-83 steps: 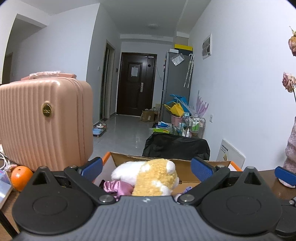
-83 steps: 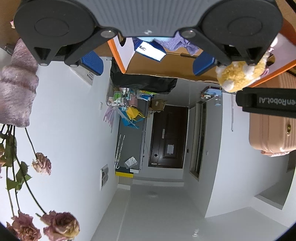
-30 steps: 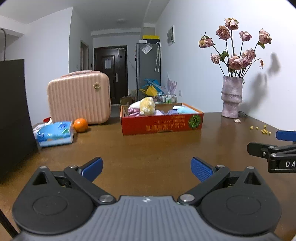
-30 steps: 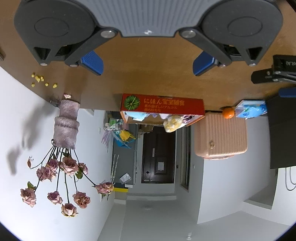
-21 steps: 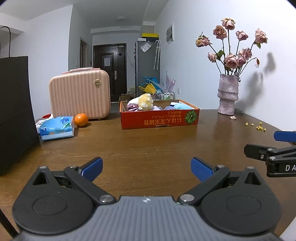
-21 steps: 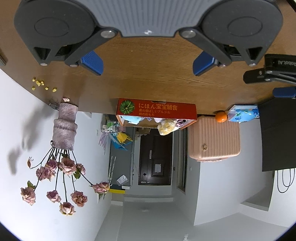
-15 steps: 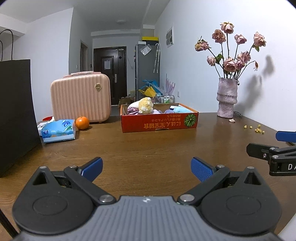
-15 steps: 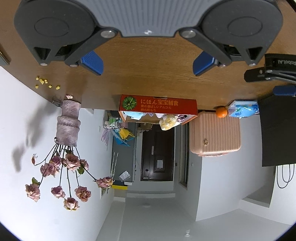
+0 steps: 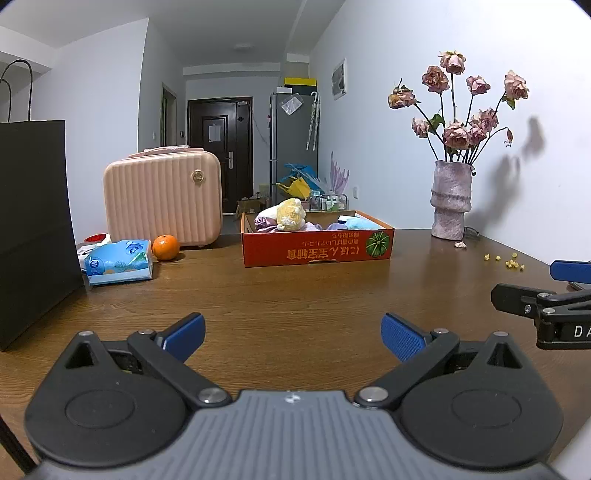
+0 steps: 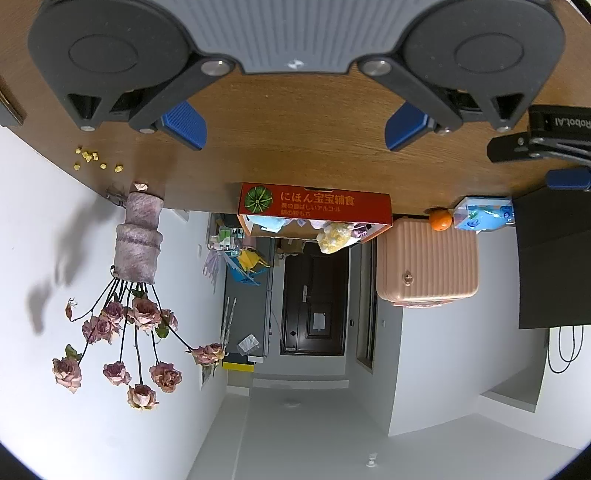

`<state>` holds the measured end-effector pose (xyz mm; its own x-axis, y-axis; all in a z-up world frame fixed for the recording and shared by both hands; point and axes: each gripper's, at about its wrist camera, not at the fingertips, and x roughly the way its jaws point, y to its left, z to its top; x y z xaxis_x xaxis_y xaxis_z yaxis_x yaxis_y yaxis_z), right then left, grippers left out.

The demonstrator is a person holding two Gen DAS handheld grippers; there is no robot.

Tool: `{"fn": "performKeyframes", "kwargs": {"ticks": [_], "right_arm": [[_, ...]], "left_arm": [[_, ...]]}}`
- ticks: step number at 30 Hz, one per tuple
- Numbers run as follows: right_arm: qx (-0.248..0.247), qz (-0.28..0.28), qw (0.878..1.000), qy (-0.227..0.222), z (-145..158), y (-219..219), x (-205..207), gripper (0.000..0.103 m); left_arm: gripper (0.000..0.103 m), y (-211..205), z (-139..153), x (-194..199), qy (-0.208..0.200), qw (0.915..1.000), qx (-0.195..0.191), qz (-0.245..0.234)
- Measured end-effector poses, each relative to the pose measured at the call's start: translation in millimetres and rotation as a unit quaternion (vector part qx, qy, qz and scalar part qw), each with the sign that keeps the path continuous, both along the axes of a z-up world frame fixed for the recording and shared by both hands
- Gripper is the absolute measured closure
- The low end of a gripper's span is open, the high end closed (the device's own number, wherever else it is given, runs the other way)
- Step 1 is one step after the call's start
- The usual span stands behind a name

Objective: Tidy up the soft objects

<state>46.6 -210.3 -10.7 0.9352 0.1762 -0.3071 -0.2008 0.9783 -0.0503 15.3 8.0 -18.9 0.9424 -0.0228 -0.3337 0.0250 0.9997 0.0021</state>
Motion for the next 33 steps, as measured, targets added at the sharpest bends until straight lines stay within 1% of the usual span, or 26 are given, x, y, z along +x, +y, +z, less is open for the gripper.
{"fn": "performKeyframes", "kwargs": {"ticks": [27, 33], "right_arm": [[0.000, 0.001, 1.000, -0.002, 0.9, 0.7, -1.6, 0.000], [-0.001, 0.001, 1.000, -0.002, 1.0, 1.2, -1.5, 0.000]], "left_arm": [[0.000, -0.7, 2.0, -5.4, -0.007, 1.0000, 0.000, -0.003], [0.000, -1.9, 1.4, -4.3, -0.008, 0.9999, 0.000, -0.013]]}}
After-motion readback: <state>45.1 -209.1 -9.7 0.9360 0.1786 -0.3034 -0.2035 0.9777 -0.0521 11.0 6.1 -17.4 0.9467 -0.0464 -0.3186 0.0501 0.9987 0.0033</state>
